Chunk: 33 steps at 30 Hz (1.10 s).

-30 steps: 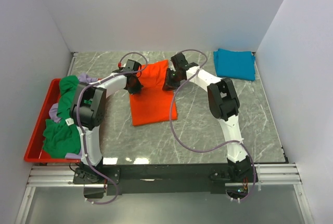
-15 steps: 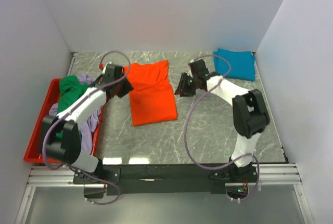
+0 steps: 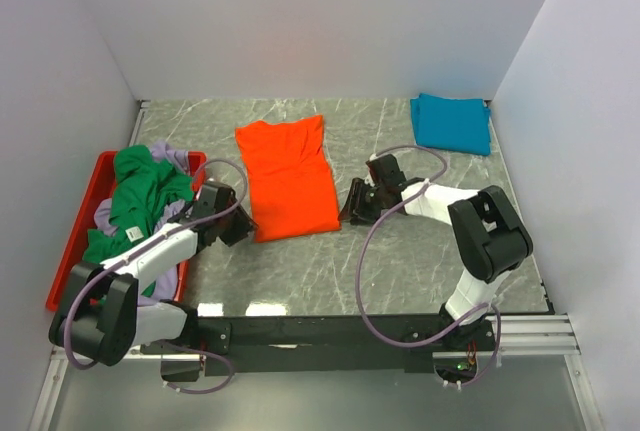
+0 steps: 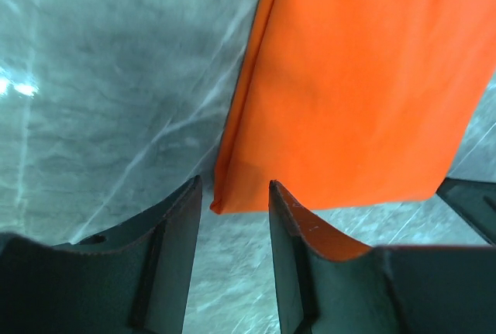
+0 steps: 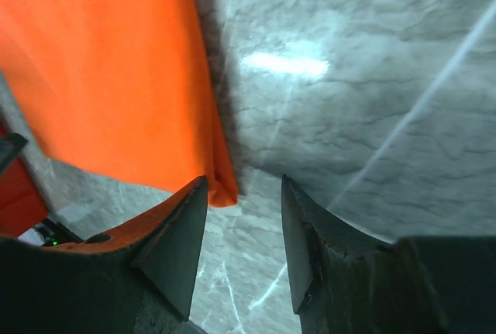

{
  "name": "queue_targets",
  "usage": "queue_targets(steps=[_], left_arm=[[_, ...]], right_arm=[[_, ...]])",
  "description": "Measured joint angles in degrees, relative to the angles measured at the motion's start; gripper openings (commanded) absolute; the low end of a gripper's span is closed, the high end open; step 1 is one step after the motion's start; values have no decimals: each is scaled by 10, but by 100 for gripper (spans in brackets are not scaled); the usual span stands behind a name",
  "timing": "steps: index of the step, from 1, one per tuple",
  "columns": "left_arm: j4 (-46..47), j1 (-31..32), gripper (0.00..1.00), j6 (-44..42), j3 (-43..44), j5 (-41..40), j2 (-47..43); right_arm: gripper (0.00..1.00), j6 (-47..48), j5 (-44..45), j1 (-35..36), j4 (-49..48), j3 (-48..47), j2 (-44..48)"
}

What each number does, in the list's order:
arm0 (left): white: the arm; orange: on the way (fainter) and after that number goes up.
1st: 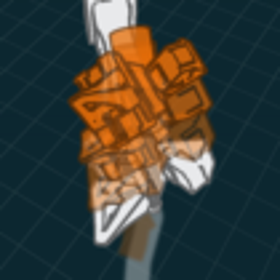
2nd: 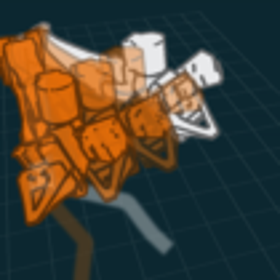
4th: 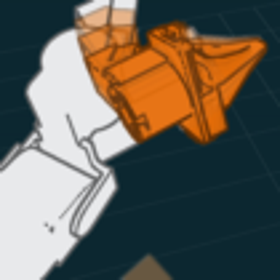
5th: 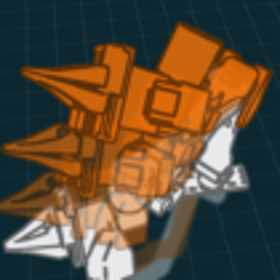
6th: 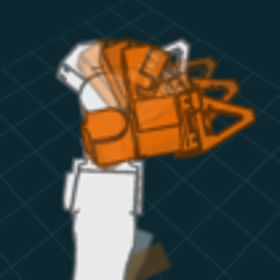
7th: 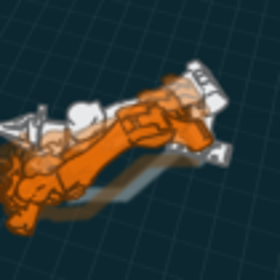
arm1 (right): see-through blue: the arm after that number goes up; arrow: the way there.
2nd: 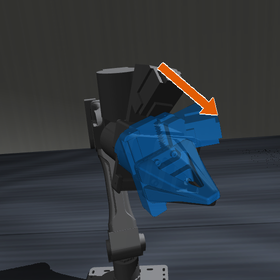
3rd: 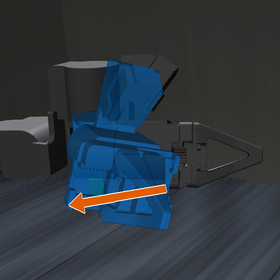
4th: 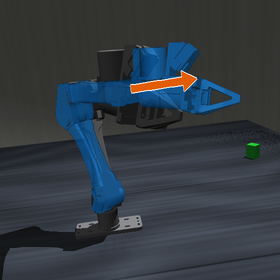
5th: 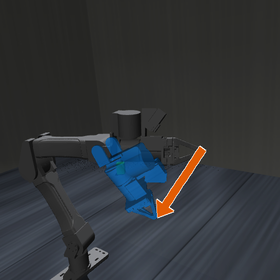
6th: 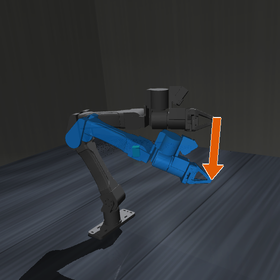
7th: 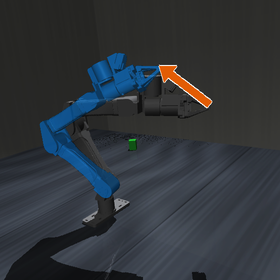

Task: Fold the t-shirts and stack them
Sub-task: Fold the tshirt

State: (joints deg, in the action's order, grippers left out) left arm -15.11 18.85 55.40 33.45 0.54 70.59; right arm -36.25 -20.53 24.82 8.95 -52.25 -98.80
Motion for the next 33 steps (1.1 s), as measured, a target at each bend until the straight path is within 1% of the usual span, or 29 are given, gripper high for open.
queue_targets(steps=[7, 10, 12, 17, 23, 33], left_arm=[[49, 19, 44, 15, -36, 14, 1], [61, 25, 39, 20, -37, 14, 5], [65, 30, 38, 24, -39, 11, 7], [67, 47, 38, 28, -41, -5, 15], [66, 68, 40, 39, -42, -36, 20], [39, 71, 45, 45, -44, -60, 9]], right_arm=[[50, -28, 1, 5, -59, 40, 16], [49, -39, -1, 6, -74, 47, 16], [49, -47, -2, 7, -85, 51, 16], [48, -59, -2, 14, -107, 61, 16], [46, -71, -12, 18, -136, 73, 13], [42, -78, -15, 29, -152, 78, 9]])
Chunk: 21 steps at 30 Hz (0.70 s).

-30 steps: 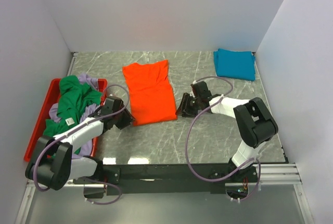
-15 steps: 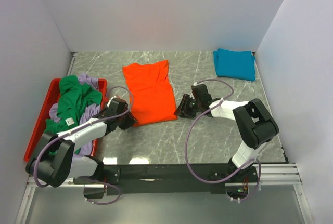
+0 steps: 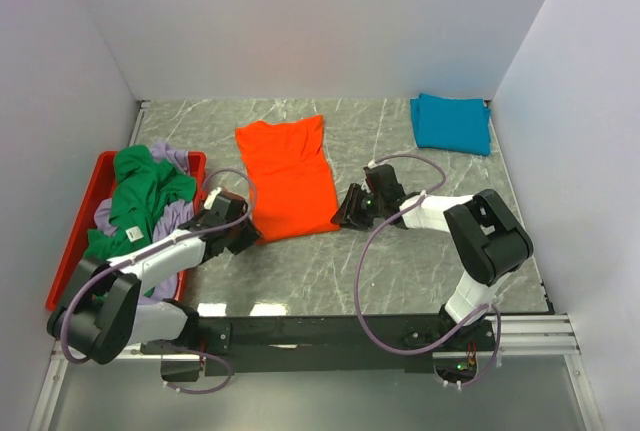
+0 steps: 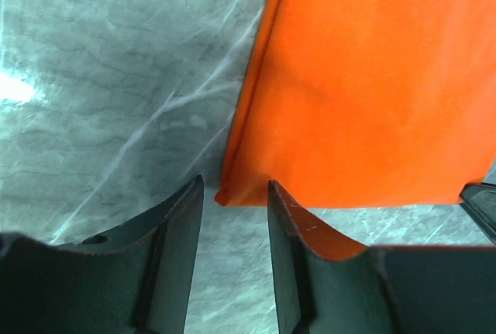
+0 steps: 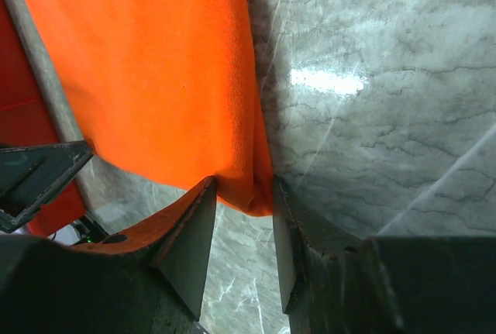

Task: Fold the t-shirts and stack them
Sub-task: Fold the tshirt

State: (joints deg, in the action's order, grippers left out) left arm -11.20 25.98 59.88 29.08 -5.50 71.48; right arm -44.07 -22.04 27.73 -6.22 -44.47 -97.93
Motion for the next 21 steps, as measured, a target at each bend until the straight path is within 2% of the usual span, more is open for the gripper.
queue_targets(steps=[5, 7, 10, 11, 14, 16, 21], left_arm=[[6, 0, 45, 4, -5, -2, 0], [14, 0, 43, 7, -5, -1, 5], [38, 0, 28, 10, -4, 1, 23], [47, 0, 18, 11, -4, 4, 31], [68, 6, 1, 14, -3, 9, 47], [75, 18, 1, 13, 0, 9, 52], [60, 58, 1, 13, 10, 9, 57]], right_arm=[[38, -1, -1, 1, -9, 6, 0], [33, -1, -1, 2, -10, 7, -1], [22, 0, -1, 3, -10, 7, -5], [19, -1, -1, 3, -10, 7, -7], [6, 5, 2, 5, -5, 6, -9], [0, 9, 5, 5, 0, 5, -8], [0, 24, 20, 6, 24, 12, 13]])
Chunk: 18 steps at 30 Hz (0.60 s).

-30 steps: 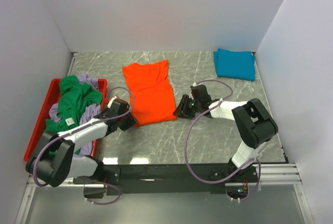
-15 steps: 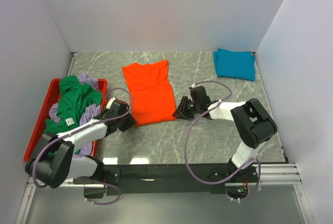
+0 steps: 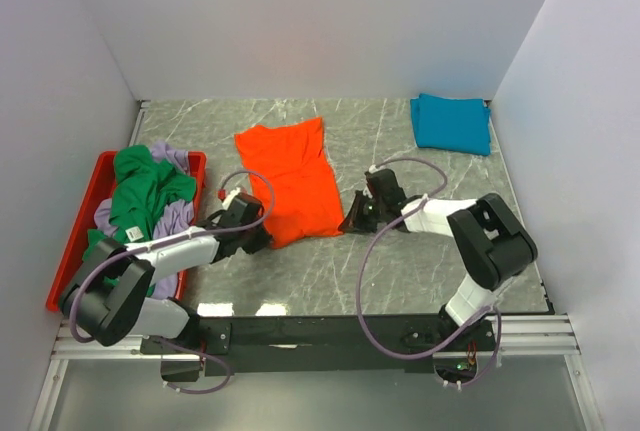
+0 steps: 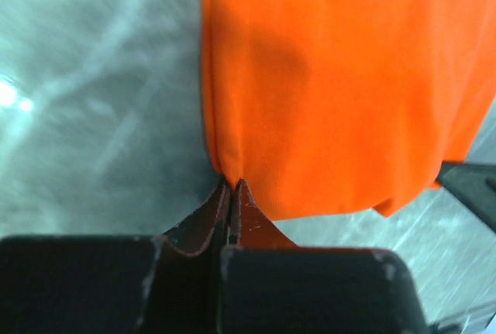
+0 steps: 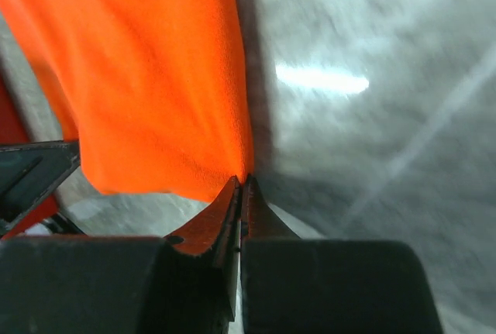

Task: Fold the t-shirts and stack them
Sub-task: Fold the tshirt

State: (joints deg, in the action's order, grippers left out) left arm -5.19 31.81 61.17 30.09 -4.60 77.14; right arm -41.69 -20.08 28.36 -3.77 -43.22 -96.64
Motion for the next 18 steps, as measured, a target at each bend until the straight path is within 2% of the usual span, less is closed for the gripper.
queue_targets(steps=[6, 10, 15, 16, 18], left_arm=[[-58, 45, 1, -5, 1, 9, -27], [-108, 69, 1, -7, -10, 24, -72], [-156, 108, 1, -5, -33, 50, -123], [-162, 115, 3, -4, -38, 53, -130], [-176, 126, 12, -2, -47, 64, -143]], right_arm=[[0, 11, 11, 0, 31, 88, 98], [0, -6, 2, 9, 38, 196, 217], [0, -62, 9, 85, 65, 298, 375], [2, -70, 11, 97, 72, 309, 397], [14, -91, 13, 118, 96, 328, 446]])
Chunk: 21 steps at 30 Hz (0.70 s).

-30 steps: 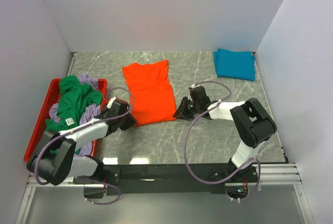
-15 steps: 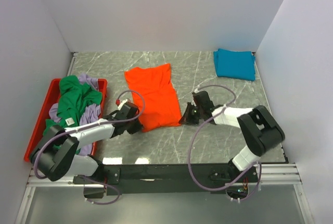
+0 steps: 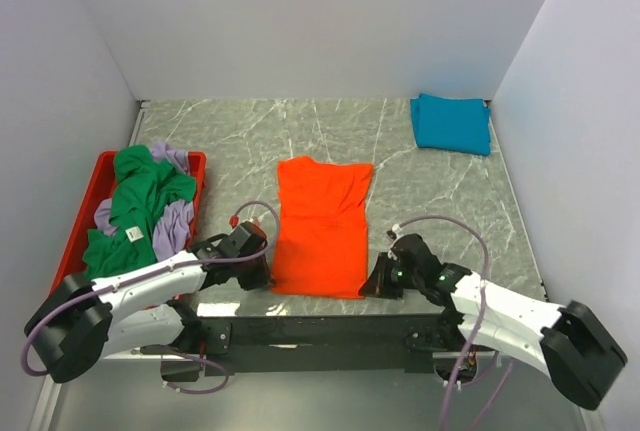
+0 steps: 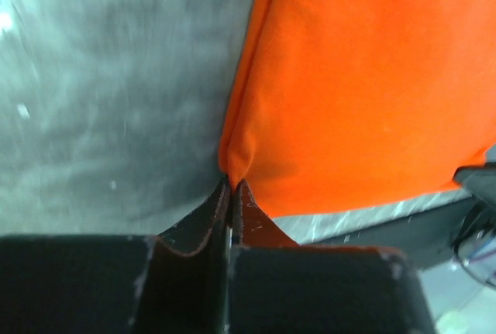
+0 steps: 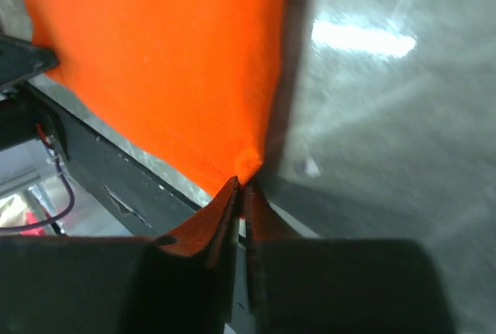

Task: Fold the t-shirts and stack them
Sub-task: Fold the tshirt

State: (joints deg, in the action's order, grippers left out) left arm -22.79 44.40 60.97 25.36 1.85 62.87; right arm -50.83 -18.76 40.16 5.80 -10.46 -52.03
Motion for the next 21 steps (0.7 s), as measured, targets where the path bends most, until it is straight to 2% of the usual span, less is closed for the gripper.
queue_targets(steps=[1, 2, 5, 7, 11, 13, 18, 21], left_arm=[[-7, 5, 19, 2, -2, 5, -6], [-14, 8, 23, 3, -3, 9, -12], [-39, 9, 36, 2, -1, 7, -26], [-64, 9, 42, -1, 9, 2, -33], [-104, 8, 43, -4, 61, -23, -39], [-110, 1, 40, -12, 89, -36, -41], [-91, -59, 38, -35, 132, -38, -25], [-69, -106, 37, -49, 153, -33, 9]], right_arm=[[19, -7, 4, 2, 12, 3, 16], [29, -9, 10, 2, 27, 3, 30], [43, -5, 34, 3, 72, -10, 56], [45, 8, 55, 3, 112, -42, 56], [45, 54, 101, 3, 176, -154, 23], [45, 78, 120, 1, 186, -217, -6], [45, 141, 140, -52, 176, -363, -105], [44, 170, 132, -95, 166, -443, -200]])
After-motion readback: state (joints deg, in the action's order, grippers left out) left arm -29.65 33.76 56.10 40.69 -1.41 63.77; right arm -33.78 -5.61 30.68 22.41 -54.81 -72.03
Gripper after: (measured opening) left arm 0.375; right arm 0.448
